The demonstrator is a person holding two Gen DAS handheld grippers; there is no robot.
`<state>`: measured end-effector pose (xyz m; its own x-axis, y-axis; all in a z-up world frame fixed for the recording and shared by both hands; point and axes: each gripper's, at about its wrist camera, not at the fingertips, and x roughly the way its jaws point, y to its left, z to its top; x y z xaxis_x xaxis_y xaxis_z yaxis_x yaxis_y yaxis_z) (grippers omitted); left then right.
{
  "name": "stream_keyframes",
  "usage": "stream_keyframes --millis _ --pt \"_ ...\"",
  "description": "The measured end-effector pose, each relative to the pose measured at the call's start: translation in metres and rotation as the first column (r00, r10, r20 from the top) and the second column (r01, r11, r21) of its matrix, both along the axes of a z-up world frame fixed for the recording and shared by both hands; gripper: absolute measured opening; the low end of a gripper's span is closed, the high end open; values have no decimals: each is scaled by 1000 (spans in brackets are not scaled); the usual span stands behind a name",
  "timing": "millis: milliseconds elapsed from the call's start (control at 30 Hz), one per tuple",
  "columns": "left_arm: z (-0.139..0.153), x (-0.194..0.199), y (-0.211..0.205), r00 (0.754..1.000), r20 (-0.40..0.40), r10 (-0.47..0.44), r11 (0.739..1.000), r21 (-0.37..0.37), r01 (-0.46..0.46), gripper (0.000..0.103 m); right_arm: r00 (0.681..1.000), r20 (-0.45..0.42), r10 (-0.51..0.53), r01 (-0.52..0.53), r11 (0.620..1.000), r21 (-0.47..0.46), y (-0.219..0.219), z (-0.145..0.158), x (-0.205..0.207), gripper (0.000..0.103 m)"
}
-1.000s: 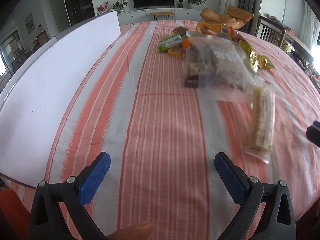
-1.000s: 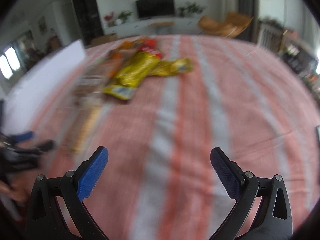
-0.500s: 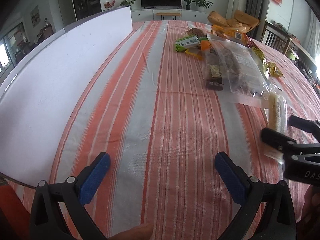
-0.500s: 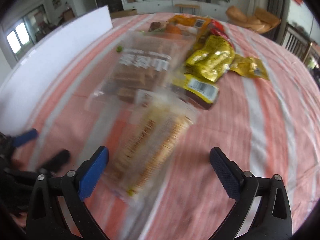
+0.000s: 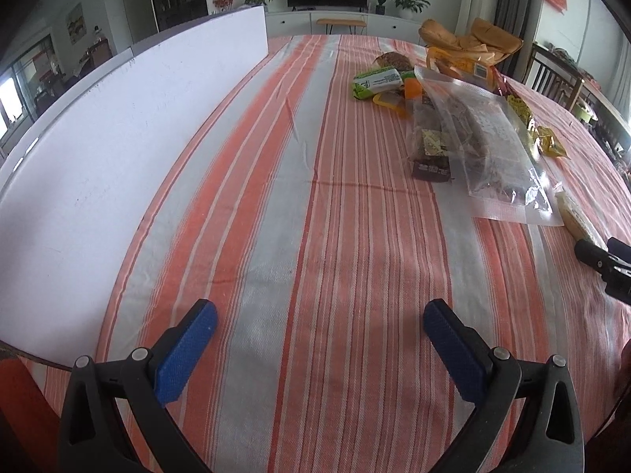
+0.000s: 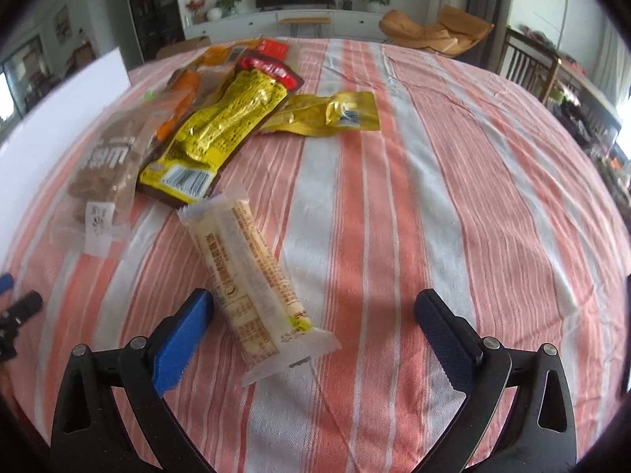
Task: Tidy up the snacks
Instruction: 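Grasp the clear hawthorn-strip bag with the left tool while the right tool approaches the cream snack bar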
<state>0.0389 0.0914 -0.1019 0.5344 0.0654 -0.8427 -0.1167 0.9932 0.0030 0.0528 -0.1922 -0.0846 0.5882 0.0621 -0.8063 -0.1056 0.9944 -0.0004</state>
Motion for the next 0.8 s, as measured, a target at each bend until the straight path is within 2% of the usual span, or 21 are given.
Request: stream_keyframes --millis 67,267,433,533,600,633,733,800 --pt "0 2 0 1000 -6 9 1000 -2 -9 103 1000 3 4 -4 1000 4 3 -3 -6 103" --pt "-1 0 -2 999 6 40 999 1 -40 103 1000 1 2 -2 1000 1 0 -9 14 103" --pt "-1 -1 -1 1000 5 19 1000 -2 -19 103 1000 2 -2 2 1000 -1 -1 -8 9 103" --pt "2 1 -1 1000 -29 -4 1000 -24 3 103 1000 2 -4 4 1000 -2 -1 -8 11 103" --pt "14 3 -4 1000 -3 -18 996 -82 18 103 1000 2 -3 3 1000 -3 0 -8 11 103" --pt "28 8 -9 999 36 -39 993 -108 42 103 1000 2 -3 3 1000 -3 -1 -8 11 103" --pt "63 31 -38 988 106 -113 989 -88 122 103 1000 2 -4 4 1000 -3 0 -8 11 103" --pt "78 50 -58 980 120 -156 982 -87 167 103 1000 2 -3 3 1000 -3 0 -8 11 103"
